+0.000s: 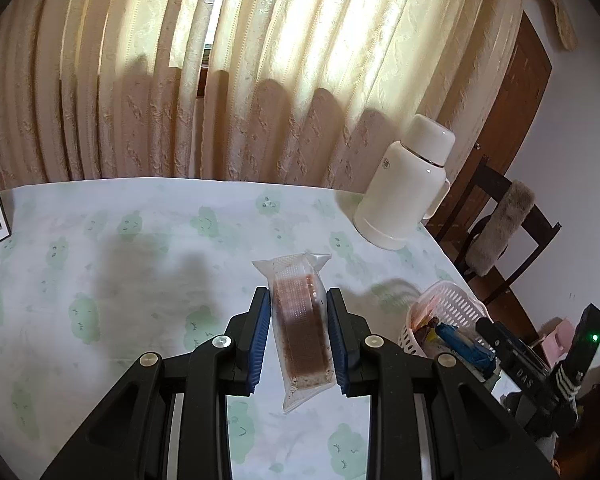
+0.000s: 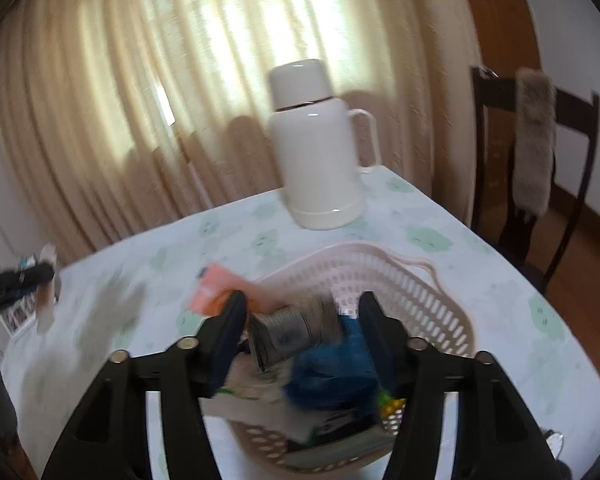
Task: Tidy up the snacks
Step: 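Carry the white wrapped snack into the basket and open the right gripper, then carry the clear cookie pack into the basket and open the left gripper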
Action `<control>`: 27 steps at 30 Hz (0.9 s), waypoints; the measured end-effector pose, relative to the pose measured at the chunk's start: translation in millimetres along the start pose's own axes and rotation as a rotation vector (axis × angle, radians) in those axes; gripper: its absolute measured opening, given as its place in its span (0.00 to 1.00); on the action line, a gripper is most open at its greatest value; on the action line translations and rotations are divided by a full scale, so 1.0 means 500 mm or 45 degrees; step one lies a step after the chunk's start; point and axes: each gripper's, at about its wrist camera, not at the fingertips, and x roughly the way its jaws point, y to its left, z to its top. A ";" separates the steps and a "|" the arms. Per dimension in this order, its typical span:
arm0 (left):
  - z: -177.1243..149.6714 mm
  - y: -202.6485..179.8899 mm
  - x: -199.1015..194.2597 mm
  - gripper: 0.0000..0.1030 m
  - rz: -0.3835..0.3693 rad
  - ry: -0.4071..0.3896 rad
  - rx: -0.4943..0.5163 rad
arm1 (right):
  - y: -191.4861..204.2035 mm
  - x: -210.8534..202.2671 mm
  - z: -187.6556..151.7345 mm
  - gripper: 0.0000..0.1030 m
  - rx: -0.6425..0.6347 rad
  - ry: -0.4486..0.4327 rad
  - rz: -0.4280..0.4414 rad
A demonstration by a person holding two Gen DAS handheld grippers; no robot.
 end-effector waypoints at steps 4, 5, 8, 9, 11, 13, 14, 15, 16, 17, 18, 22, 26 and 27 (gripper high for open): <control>-0.005 -0.010 0.004 0.24 -0.003 0.007 0.016 | -0.038 0.000 -0.005 0.61 0.080 -0.016 -0.016; -0.005 -0.010 0.005 0.24 -0.004 0.007 0.019 | -0.041 -0.003 -0.008 0.61 0.093 -0.027 -0.030; -0.009 -0.016 0.006 0.24 -0.008 0.009 0.030 | -0.057 -0.014 -0.014 0.61 0.116 -0.091 -0.105; -0.011 -0.018 0.007 0.24 -0.009 0.009 0.034 | -0.060 -0.020 -0.018 0.61 0.119 -0.123 -0.144; -0.014 -0.025 0.008 0.24 -0.016 0.010 0.044 | -0.065 -0.032 -0.029 0.61 0.119 -0.181 -0.222; -0.016 -0.032 0.009 0.24 -0.030 0.010 0.054 | -0.068 -0.042 -0.041 0.61 0.102 -0.259 -0.335; -0.018 -0.036 0.010 0.24 -0.041 0.012 0.059 | -0.070 -0.045 -0.047 0.61 0.095 -0.289 -0.380; -0.019 -0.040 0.012 0.24 -0.052 0.015 0.063 | -0.071 -0.048 -0.053 0.61 0.094 -0.311 -0.412; -0.022 -0.045 0.014 0.24 -0.070 0.021 0.068 | -0.073 -0.050 -0.058 0.61 0.094 -0.327 -0.433; -0.027 -0.050 0.016 0.24 -0.083 0.027 0.072 | -0.076 -0.050 -0.058 0.61 0.093 -0.335 -0.443; -0.031 -0.057 0.019 0.24 -0.101 0.037 0.079 | -0.076 -0.052 -0.059 0.61 0.091 -0.344 -0.452; -0.049 -0.090 0.034 0.24 -0.142 0.067 0.121 | -0.072 -0.056 -0.060 0.61 0.093 -0.354 -0.444; -0.064 -0.130 0.050 0.24 -0.173 0.102 0.163 | -0.062 -0.058 -0.064 0.61 0.075 -0.351 -0.414; -0.065 -0.139 0.053 0.24 -0.184 0.109 0.170 | -0.061 -0.060 -0.065 0.62 0.072 -0.352 -0.403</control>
